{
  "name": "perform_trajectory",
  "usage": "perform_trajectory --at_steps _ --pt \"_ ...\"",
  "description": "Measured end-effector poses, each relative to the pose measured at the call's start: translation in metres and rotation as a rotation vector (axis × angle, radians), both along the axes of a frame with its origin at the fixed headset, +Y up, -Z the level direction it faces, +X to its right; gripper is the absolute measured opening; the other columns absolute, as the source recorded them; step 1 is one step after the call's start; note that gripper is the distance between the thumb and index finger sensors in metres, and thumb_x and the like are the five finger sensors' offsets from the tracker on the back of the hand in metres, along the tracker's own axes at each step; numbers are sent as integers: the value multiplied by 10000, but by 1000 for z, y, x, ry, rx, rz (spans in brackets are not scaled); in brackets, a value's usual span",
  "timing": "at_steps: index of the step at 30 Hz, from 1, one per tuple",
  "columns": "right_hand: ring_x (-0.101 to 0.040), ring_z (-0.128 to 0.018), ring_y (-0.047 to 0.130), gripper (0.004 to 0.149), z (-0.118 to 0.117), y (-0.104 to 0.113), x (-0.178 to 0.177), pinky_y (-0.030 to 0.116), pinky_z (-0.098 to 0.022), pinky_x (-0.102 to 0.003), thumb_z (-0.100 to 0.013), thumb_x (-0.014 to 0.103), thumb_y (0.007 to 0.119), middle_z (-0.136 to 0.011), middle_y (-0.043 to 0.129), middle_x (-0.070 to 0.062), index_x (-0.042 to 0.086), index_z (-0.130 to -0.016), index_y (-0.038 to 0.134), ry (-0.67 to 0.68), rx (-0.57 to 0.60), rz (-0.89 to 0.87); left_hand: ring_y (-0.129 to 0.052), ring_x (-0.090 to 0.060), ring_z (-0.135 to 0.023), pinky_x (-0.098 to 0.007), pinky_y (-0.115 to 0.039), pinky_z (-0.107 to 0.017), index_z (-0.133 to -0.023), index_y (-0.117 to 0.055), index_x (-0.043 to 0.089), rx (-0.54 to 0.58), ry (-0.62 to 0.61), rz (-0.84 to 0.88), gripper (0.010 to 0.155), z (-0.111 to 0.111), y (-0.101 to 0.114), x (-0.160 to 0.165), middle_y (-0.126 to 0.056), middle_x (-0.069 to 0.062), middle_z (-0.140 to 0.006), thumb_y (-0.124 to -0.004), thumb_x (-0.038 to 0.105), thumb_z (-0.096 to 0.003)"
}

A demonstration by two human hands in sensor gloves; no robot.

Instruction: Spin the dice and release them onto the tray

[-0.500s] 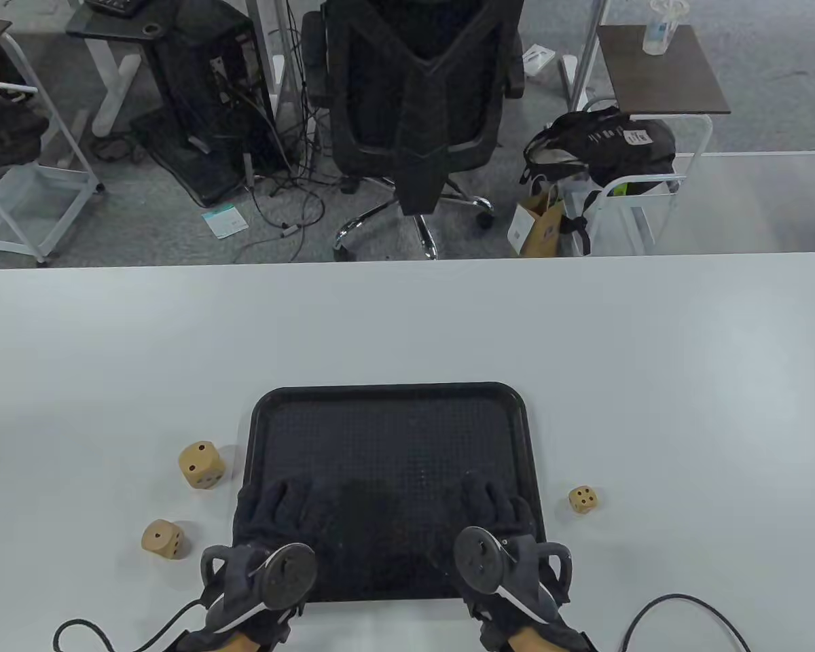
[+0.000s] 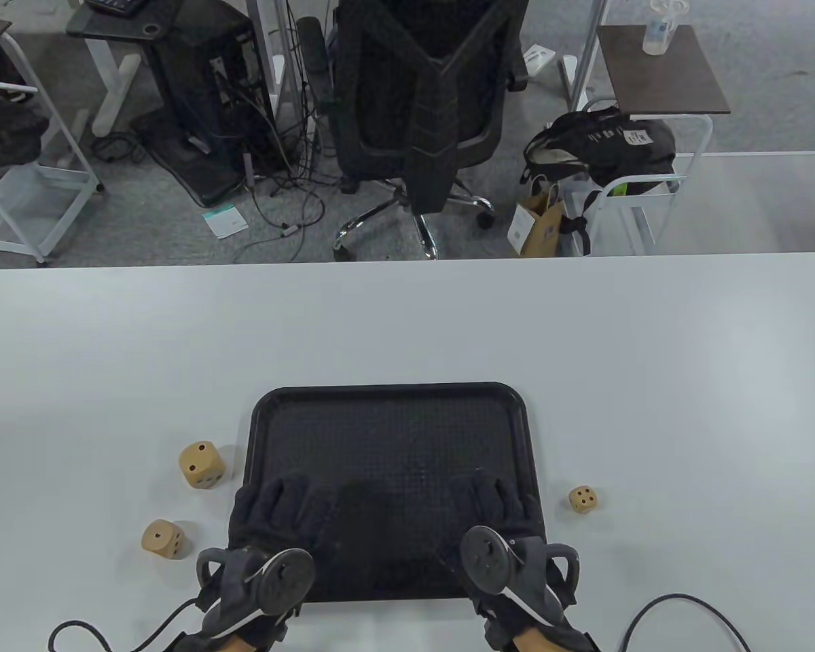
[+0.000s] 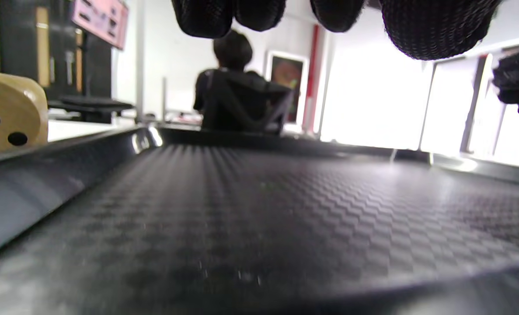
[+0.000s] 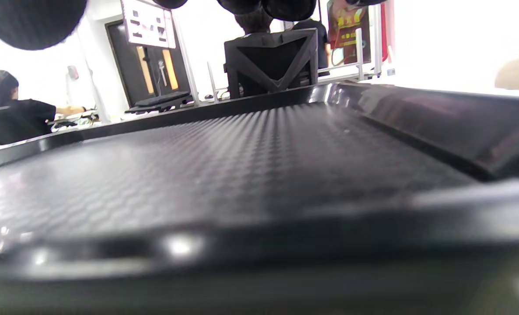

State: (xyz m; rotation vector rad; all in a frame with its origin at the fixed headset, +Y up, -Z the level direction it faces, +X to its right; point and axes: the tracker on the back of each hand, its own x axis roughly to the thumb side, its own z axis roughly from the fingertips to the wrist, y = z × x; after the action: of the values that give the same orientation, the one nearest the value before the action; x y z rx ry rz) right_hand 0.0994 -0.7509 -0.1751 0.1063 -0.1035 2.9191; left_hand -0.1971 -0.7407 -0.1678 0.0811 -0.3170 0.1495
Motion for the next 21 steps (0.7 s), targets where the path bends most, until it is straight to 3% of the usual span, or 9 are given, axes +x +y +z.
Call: perform_trajectory --at_steps 12,21 --pt "-295 -1098 290 862 -2 16 67 294 -806 -617 -349 641 713 -1165 205 19 429 -1062 277 -285 29 -209 -522 -458 -1066 -718 -291 -778 -1073 -458 346 -36 -20 -27 716 1 -6 2 -382 -129 -1178 -693 596 -445" --pt "-287 -1103 323 852 -3 11 110 305 -817 -611 -353 614 755 -1170 255 31 429 -1061 318 -505 12 -329 -520 -457 -1066 -717 -290 -779 -1071 -462 347 -44 -29 -45 713 4 -8 4 -385 -127 -1177 -693 596 -444"
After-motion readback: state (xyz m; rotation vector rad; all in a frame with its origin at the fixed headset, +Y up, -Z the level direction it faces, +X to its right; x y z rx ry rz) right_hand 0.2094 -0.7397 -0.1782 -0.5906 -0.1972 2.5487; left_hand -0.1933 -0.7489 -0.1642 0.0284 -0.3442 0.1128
